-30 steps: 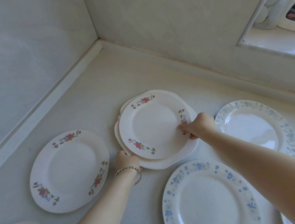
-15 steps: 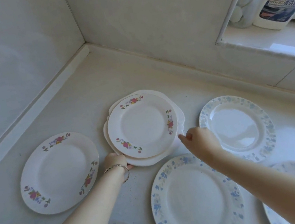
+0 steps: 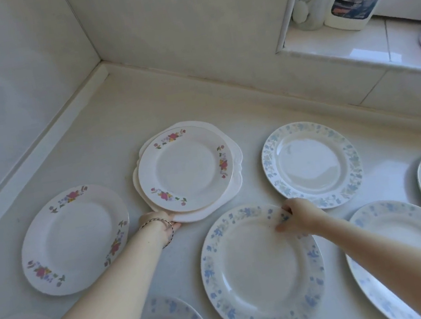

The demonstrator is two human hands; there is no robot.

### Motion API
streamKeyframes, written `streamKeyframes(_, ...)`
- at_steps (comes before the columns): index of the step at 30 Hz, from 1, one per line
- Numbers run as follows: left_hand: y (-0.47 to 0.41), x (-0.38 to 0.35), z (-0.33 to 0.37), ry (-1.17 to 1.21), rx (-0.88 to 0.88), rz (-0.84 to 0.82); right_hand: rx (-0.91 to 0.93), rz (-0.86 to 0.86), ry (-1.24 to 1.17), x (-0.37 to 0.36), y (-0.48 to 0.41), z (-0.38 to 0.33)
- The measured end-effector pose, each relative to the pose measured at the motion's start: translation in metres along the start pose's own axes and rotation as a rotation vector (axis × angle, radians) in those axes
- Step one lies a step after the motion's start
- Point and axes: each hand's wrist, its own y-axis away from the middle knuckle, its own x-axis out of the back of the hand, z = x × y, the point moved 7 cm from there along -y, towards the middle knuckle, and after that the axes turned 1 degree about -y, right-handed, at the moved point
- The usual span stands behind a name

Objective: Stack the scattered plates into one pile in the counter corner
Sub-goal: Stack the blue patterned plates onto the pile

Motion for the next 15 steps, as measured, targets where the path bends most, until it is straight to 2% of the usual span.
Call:
streamKeyframes(6, 0.007, -0.001, 0.005, -0.111, -0.003, -0.023, 0.141, -0.011, -0.589, 0.033, 0.032, 0.003)
streamKeyframes(11, 0.019, 0.006, -0.004, -0.146, -0.023, -0.028, 0.153, 0.079, -0.994, 0.076, 0.056, 0.045)
streamKeyframes(15, 0.02, 0.029, -0.019, -0.262, -0.017, -0.003, 0.163, 0.209, -1.24, 0.099, 0.07, 0.078)
